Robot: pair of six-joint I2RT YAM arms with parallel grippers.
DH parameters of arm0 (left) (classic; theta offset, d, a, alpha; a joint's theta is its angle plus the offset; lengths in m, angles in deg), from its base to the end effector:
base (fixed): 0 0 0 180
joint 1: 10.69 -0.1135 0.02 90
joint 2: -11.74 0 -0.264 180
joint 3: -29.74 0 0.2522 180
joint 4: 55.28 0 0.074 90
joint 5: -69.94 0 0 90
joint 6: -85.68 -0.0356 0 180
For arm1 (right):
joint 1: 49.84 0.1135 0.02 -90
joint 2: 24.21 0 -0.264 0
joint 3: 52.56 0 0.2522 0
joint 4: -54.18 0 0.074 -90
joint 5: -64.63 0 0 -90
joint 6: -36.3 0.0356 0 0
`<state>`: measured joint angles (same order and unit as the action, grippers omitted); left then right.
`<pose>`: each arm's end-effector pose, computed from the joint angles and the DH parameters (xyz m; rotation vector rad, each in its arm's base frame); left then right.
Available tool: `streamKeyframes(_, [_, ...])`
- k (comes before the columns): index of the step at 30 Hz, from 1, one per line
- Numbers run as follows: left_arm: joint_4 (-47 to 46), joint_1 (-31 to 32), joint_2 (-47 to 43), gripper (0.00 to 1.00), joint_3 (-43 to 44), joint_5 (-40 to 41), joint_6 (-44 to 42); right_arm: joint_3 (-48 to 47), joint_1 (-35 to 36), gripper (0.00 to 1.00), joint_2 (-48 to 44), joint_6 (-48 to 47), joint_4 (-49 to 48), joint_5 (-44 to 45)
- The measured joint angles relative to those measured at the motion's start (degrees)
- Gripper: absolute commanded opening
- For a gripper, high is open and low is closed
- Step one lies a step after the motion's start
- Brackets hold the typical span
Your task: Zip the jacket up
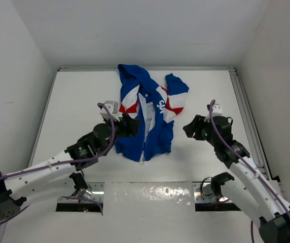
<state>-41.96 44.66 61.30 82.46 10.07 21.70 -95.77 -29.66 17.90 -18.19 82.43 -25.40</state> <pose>0.1305 -0.1574 0.3098 0.0606 1.7589 -0.5861 0.1631 0.0600 0.2454 0.2797 2.0809 0.5997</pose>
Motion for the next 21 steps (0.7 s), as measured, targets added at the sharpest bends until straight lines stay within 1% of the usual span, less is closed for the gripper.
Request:
streamKeyframes(1, [0.48,0.00,-0.24,0.54,-0.50,0.17,0.50,0.28,0.00,0.42,-0.33,-0.11,0.20,-0.02])
streamKeyframes(2, [1.25,0.00,-0.20,0.51,-0.92,0.17,1.27,0.63,0.00,0.31,-0.50,-0.37,0.15,-0.33])
streamKeyframes(3, [2.32,0.00,0.09,0.44,-1.36,0.15,1.57,1.01,0.00,0.08,-0.55,-0.81,0.22,-0.76])
streamKeyframes(4, [3.21,0.00,0.37,0.25,-1.99,0.02,2.16,1.31,0.00,0.01,-0.46,-1.36,0.35,-1.49])
streamKeyframes(6, [4.17,0.00,0.39,0.11,-4.42,-0.79,3.39,1.42,0.00,0.00,0.17,-1.18,1.03,-3.15])
streamKeyframes(7, [4.70,0.00,0.37,0.00,-5.75,-1.38,3.69,1.42,0.00,0.00,0.55,-1.18,1.18,-3.74])
streamKeyframes(11, [7.06,0.35,1.99,0.00,-9.20,-3.78,5.53,1.51,0.00,0.00,1.77,-1.49,1.25,-6.97])
streamKeyframes(15, [8.07,2.12,2.71,0.00,-13.09,-4.72,7.93,1.88,0.57,0.00,3.50,-1.29,0.76,-10.32])
streamKeyframes(17, [9.16,2.73,3.19,0.00,-14.43,-4.98,9.07,2.73,1.66,0.00,4.48,-0.94,-0.39,-11.91])
streamKeyframes(21, [10.01,4.48,7.10,0.00,-15.63,-6.14,10.27,3.37,7.28,0.00,8.70,-0.26,-1.97,-11.98])
